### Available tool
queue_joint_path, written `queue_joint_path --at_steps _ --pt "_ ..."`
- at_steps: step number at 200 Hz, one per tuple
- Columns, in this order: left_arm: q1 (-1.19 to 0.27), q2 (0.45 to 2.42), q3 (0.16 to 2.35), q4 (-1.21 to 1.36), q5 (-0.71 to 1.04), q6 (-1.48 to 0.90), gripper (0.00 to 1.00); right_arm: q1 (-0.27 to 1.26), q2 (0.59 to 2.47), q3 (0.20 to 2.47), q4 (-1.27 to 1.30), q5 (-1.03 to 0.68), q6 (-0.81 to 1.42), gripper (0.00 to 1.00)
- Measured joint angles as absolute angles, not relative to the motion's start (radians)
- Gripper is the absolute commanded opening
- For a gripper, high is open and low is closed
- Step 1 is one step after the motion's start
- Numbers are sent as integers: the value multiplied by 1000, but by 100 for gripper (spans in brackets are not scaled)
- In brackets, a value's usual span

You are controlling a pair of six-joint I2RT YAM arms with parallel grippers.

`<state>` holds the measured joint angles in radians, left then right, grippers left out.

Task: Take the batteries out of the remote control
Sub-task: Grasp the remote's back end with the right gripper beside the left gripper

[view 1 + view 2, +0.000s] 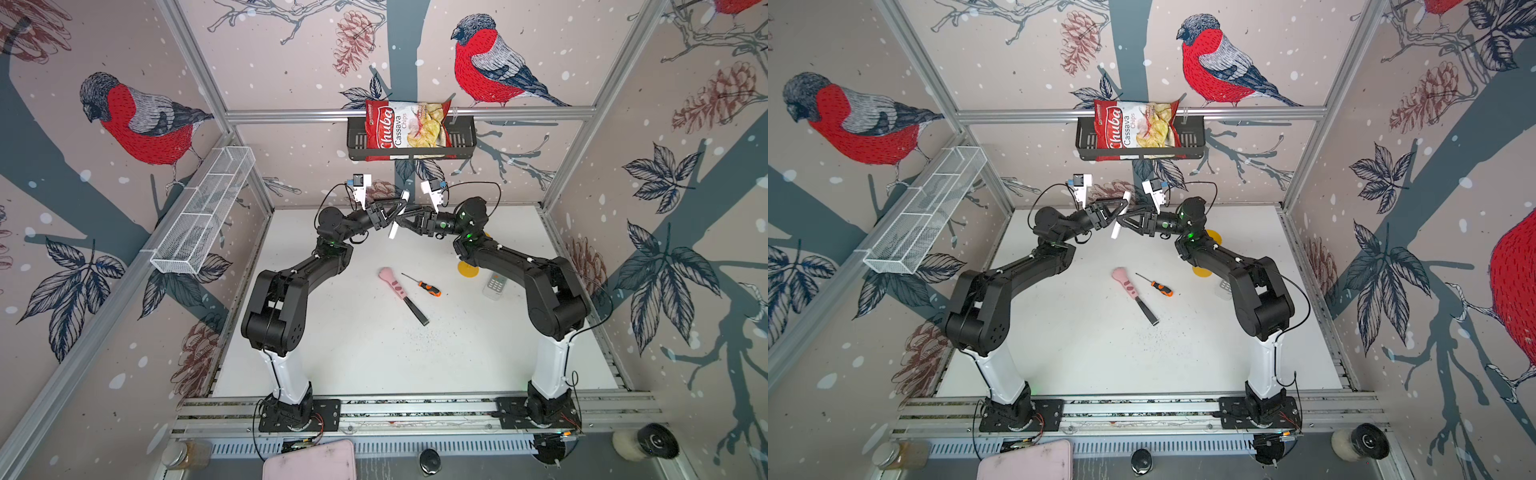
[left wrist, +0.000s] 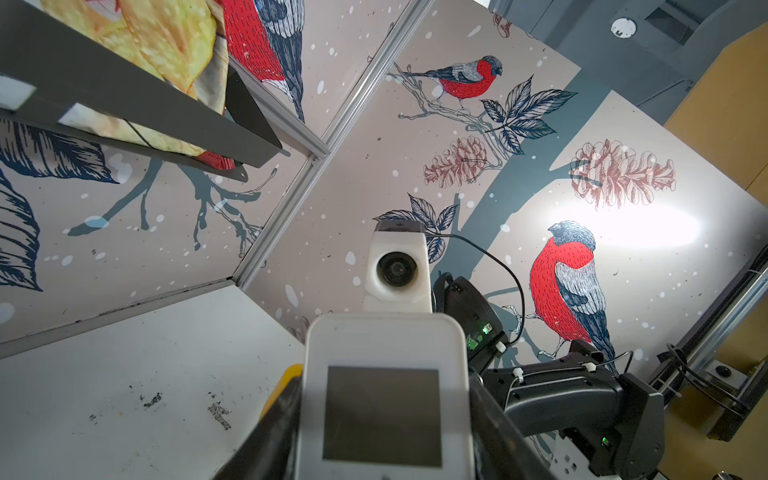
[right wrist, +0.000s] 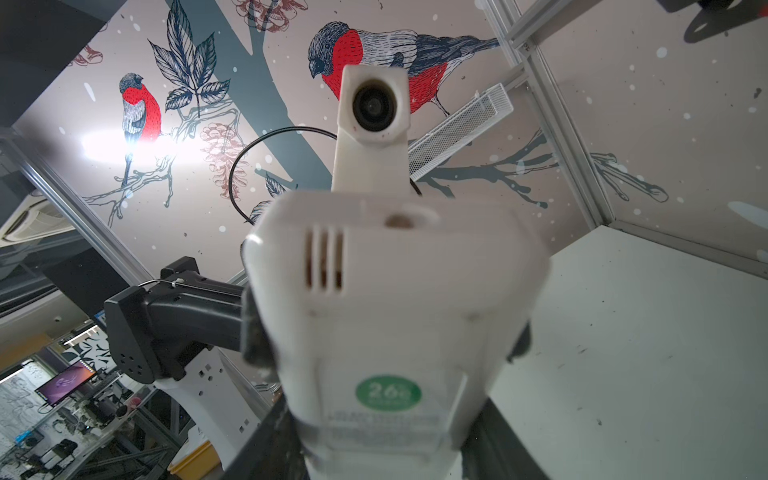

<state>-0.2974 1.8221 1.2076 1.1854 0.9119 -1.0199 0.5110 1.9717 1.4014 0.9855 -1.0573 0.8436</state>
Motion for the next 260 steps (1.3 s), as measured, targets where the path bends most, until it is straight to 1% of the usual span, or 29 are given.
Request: queue_joint_path --at_steps 7,11,24,31,36,53,87,131,155,173,209,260 --pt "-297 1822 1206 1189 912 -1021 40 511 1972 1401 986 -1057 843 49" --pt "-297 1822 1206 1190 912 -1021 40 511 1972 1401 987 -1058 843 51" --pt "-297 1822 1205 1191 912 -1021 40 511 1972 1401 986 -1058 843 67" --pt "-297 1822 1205 1191 911 -1023 40 512 1972 1402 986 -1058 842 71" --pt "-297 1822 1205 1192 911 -1029 39 512 1972 1403 986 -1056 842 73" --pt "-298 1822 1205 1195 911 -1040 39 513 1973 1404 986 -1056 837 73" --pt "-299 1824 1205 1198 904 -1042 39 516 1979 1410 986 -1056 838 68" --pt "-300 1824 1194 1198 885 -1042 39 516 1985 1410 986 -1055 844 67" --pt "-302 1824 1191 1200 873 -1042 39 516 1985 1410 987 -1054 848 65" --pt "-302 1824 1187 1200 865 -1039 39 516 1990 1412 994 -1053 862 61" --pt "-302 1824 1172 1220 850 -1038 39 516 2004 1421 1010 -1064 893 48" --pt "-302 1829 1169 1232 842 -1041 41 516 2010 1422 1021 -1065 912 38"
